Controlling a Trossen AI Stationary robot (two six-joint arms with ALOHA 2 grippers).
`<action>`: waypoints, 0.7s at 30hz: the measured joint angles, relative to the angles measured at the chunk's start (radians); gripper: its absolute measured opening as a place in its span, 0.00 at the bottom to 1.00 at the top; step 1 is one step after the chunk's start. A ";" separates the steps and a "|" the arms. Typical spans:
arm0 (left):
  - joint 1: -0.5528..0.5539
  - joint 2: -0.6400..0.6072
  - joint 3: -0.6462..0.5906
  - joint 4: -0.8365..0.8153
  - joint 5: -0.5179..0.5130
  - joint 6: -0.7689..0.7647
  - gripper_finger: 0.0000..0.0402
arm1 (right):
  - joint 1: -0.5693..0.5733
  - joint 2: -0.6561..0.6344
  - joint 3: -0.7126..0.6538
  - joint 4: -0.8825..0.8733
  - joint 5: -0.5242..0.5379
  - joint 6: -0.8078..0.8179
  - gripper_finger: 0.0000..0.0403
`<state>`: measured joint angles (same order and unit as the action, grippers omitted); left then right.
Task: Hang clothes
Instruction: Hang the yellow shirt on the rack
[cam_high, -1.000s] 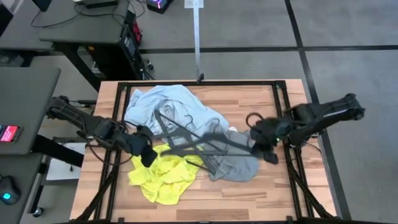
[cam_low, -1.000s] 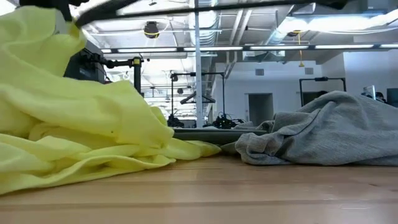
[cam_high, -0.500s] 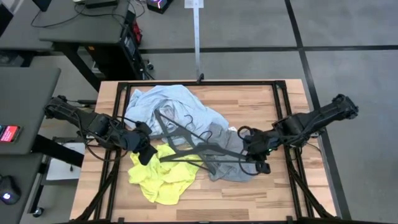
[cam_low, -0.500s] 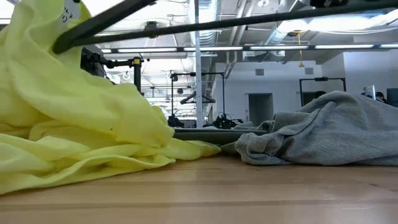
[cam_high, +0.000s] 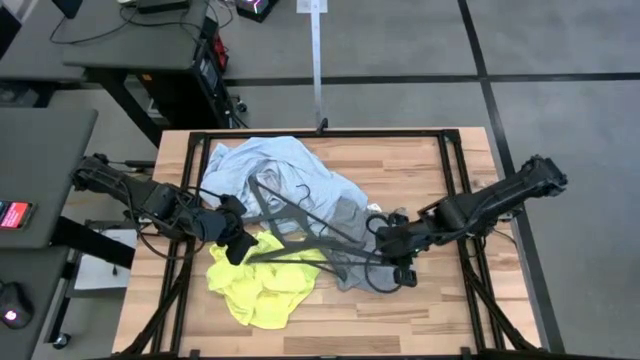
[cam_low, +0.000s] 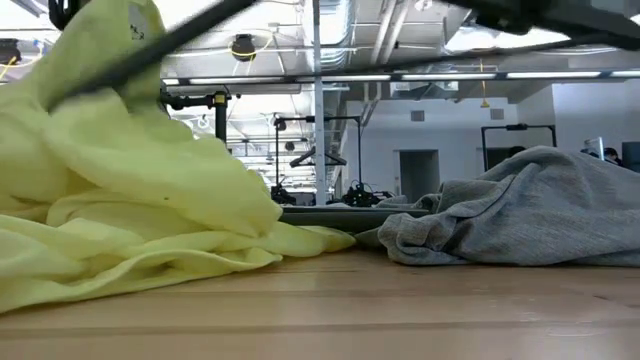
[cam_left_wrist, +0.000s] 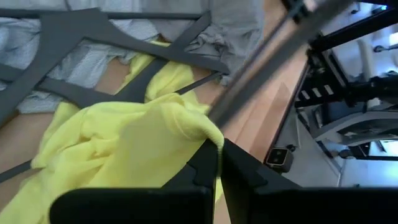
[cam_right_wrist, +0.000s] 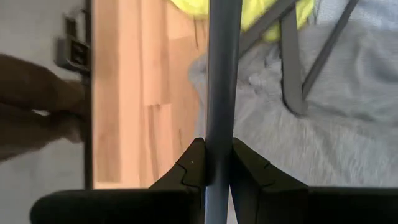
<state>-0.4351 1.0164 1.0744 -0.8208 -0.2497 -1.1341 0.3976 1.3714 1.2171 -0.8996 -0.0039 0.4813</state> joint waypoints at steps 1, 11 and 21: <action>0.000 0.000 0.000 -0.009 0.003 0.000 0.00 | 0.006 -0.004 0.000 0.003 -0.001 0.000 0.07; -0.003 0.000 0.000 -0.138 0.023 -0.026 0.00 | 0.046 -0.147 0.000 -0.061 0.018 0.086 0.07; -0.003 0.000 0.000 -0.113 0.028 -0.014 0.00 | 0.003 -0.141 0.001 -0.022 0.069 0.045 0.07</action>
<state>-0.4385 1.0161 1.0744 -0.9337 -0.2216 -1.1484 0.4007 1.2304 1.2179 -0.9215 0.0648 0.5261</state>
